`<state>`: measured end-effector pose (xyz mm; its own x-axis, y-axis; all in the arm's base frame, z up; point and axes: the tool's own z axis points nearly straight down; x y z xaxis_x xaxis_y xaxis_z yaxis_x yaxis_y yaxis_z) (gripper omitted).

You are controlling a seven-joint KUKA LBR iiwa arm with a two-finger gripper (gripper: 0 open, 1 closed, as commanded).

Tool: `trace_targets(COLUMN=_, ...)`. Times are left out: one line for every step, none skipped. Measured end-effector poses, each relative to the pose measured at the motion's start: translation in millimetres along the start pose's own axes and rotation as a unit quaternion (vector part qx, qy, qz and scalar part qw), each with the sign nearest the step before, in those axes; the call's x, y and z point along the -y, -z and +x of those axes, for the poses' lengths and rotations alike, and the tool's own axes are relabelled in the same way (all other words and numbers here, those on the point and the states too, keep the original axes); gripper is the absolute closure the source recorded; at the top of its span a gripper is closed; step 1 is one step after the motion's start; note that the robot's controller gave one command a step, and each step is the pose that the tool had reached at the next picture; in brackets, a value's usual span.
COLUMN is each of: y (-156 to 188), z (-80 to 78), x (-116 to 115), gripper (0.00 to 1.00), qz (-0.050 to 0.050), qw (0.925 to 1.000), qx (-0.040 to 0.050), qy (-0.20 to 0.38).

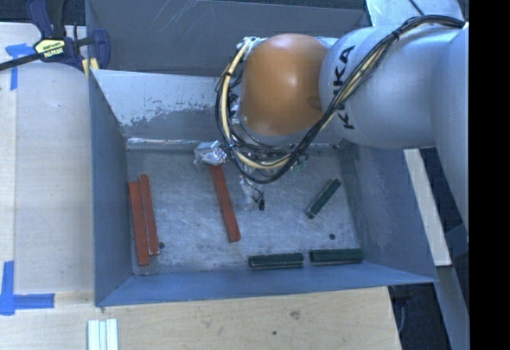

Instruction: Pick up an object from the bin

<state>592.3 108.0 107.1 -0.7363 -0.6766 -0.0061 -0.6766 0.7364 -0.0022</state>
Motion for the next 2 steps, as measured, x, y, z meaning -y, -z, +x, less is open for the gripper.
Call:
trace_targets(y=-37.8, z=-12.3, x=5.9, gripper=0.0, qz=0.0, qw=0.9967, qx=-0.0001, qy=0.081)
trace_targets(y=-37.2, z=-13.0, x=6.8, gripper=0.0, qz=0.0, qw=0.9969, qx=0.0005, qy=0.079)
